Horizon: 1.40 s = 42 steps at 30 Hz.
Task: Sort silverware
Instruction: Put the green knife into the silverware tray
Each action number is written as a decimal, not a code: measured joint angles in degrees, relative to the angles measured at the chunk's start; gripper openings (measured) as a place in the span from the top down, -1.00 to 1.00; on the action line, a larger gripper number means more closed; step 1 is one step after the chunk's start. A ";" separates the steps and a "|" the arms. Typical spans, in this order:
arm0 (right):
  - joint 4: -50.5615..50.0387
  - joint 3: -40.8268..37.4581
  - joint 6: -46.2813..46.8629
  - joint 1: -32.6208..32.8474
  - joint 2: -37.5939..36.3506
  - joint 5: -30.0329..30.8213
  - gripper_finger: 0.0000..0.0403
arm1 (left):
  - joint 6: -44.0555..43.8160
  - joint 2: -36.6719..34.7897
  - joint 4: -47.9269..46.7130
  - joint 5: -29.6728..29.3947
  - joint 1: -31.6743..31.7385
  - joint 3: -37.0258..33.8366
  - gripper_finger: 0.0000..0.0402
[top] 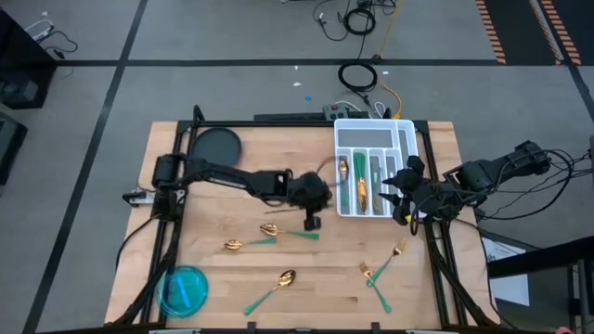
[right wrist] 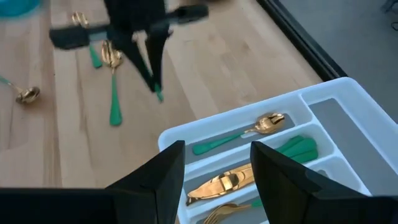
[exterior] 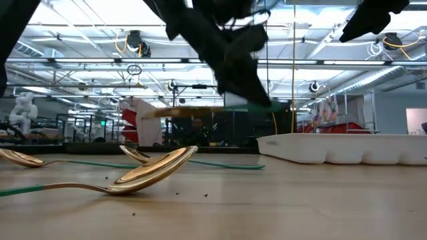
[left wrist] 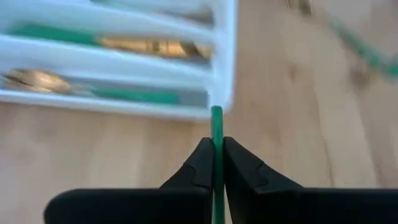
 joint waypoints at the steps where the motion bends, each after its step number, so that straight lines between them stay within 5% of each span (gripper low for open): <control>1: -0.14 0.00 0.61 0.00 -0.19 0.56 0.13 | -1.45 -1.16 0.36 -0.24 0.60 0.03 0.91; 4: -1.05 0.00 3.35 0.00 -1.55 3.46 0.13 | -8.25 -5.15 2.65 -0.86 2.54 0.07 0.91; 11: -6.81 -0.02 14.63 -0.01 -8.22 11.49 0.13 | -27.31 -11.74 26.11 -3.68 8.64 0.40 0.91; 24: -8.69 0.00 16.36 -0.02 -13.80 13.27 0.13 | -63.22 -1.21 52.51 -14.06 14.32 0.26 0.91; 33: -9.81 0.00 14.74 -0.02 -13.93 13.58 0.13 | -72.56 8.51 52.39 -26.26 11.36 1.53 0.91; 42: -10.17 0.00 14.28 0.00 -13.96 13.23 0.13 | -69.57 17.46 39.99 -25.81 10.05 16.79 0.91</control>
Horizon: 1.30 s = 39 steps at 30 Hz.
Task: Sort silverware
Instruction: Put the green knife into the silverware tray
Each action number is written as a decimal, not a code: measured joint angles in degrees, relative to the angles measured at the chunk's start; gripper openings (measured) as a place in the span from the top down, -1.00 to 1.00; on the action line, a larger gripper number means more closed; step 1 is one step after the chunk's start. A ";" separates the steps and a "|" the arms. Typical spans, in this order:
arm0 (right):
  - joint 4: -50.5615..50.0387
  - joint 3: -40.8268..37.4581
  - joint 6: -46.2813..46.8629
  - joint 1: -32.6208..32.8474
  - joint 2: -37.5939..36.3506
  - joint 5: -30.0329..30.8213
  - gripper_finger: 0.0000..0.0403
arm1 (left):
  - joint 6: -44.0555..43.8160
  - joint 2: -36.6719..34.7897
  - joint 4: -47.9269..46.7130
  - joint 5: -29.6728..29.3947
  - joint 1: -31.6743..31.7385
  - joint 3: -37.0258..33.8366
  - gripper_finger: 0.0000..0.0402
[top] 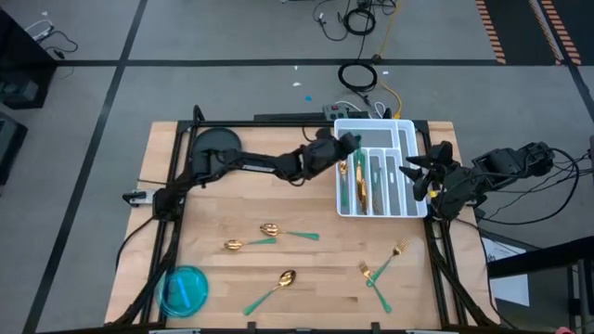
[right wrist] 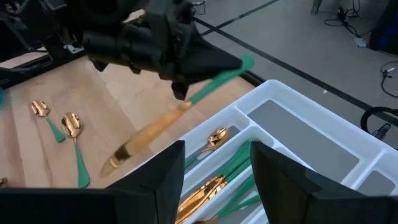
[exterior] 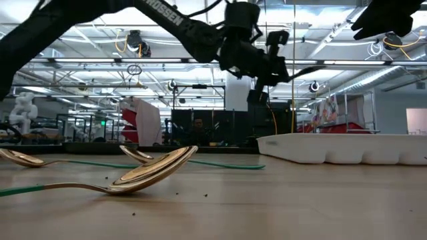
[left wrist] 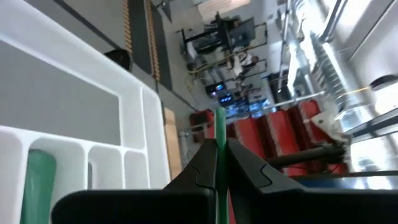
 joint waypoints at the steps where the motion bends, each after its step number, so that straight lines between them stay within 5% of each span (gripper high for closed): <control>1: 0.00 0.00 0.00 -0.01 0.00 -0.05 0.13 | 0.02 0.78 -1.29 0.29 -0.02 1.43 0.91; 14: 0.13 -0.02 -1.09 -0.02 0.00 -0.03 0.13 | -0.03 6.69 -15.51 -4.42 -2.45 9.89 0.91; 39: 0.46 0.00 -4.24 0.00 0.02 1.89 0.13 | 0.38 10.03 -15.06 -4.74 -2.14 9.96 0.91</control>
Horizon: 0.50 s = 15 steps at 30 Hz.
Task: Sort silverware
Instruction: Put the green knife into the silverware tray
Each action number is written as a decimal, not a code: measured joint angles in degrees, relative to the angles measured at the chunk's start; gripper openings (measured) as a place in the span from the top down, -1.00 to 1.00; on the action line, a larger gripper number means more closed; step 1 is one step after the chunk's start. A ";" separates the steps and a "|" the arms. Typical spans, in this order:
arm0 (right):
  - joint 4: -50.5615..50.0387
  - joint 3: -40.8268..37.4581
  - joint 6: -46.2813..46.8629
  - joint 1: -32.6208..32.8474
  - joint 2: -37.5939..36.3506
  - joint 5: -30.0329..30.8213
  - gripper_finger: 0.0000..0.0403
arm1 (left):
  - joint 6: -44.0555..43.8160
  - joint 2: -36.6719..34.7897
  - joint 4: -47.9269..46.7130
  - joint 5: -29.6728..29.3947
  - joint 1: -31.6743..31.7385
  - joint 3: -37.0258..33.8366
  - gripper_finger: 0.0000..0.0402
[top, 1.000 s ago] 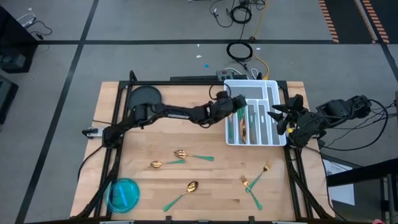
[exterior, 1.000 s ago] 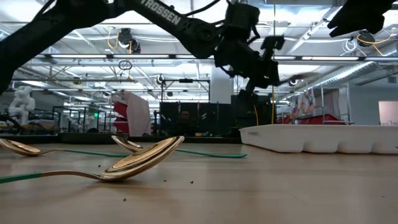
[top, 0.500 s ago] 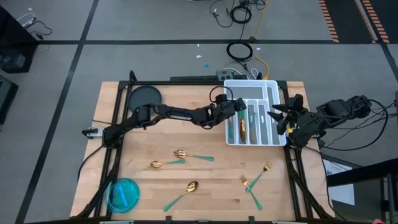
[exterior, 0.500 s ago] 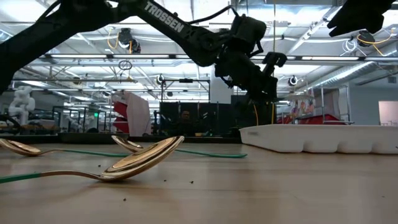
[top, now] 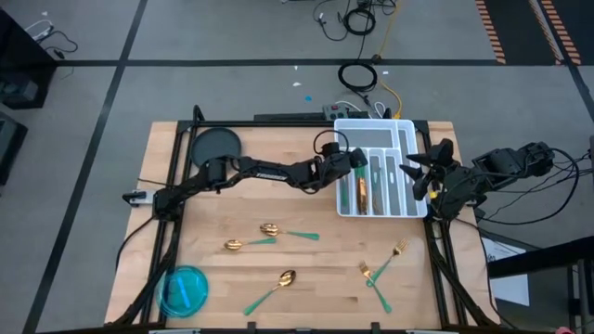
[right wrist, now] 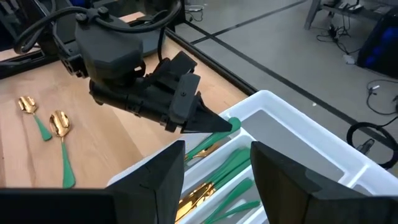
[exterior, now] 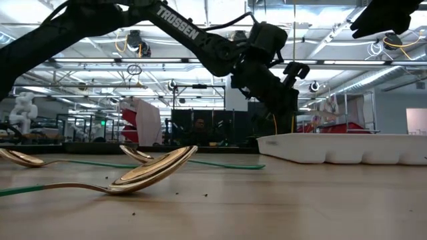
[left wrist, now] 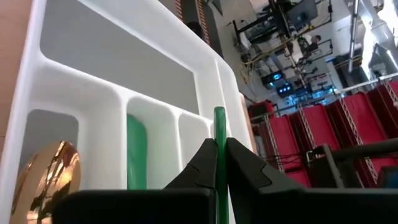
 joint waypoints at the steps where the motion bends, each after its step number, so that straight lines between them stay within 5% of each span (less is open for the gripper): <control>1: 0.00 -0.01 -0.15 0.00 0.00 0.29 0.13 | -0.28 0.00 0.15 0.01 0.13 0.00 0.91; 15: 1.31 0.00 -1.35 0.00 0.00 2.95 0.13 | 1.08 4.74 4.67 -1.59 0.26 4.31 0.91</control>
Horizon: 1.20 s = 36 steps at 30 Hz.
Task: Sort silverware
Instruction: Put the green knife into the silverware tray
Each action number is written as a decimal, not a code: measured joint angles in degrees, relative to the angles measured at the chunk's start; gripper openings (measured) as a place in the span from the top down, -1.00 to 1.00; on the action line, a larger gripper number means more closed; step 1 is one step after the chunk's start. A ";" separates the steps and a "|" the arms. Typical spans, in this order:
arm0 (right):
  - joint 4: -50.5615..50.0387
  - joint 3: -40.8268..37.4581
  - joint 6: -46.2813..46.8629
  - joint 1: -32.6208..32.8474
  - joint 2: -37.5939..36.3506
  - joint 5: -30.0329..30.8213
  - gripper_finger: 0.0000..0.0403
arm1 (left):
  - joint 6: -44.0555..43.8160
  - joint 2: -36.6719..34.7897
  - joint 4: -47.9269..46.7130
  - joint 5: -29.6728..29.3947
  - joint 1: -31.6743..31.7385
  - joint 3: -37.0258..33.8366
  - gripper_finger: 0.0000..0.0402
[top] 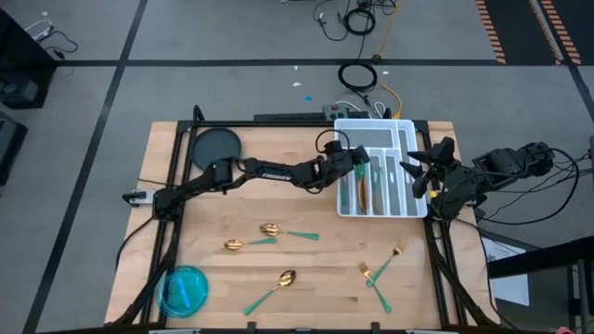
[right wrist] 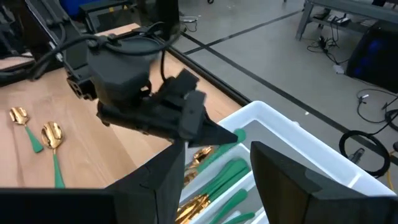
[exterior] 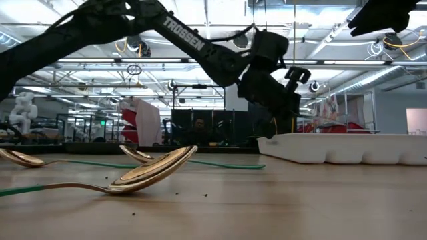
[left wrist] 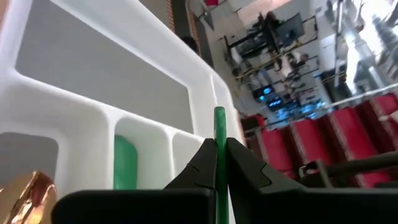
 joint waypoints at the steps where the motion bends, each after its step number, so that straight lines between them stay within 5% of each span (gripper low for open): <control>1: 0.25 0.00 0.00 0.00 0.00 -0.02 0.13 | 0.21 0.58 -1.87 0.41 -0.04 1.38 0.91; 36: 0.20 0.00 -1.95 -0.02 0.02 1.18 0.13 | 5.99 1.49 -13.94 3.59 -0.31 10.58 0.91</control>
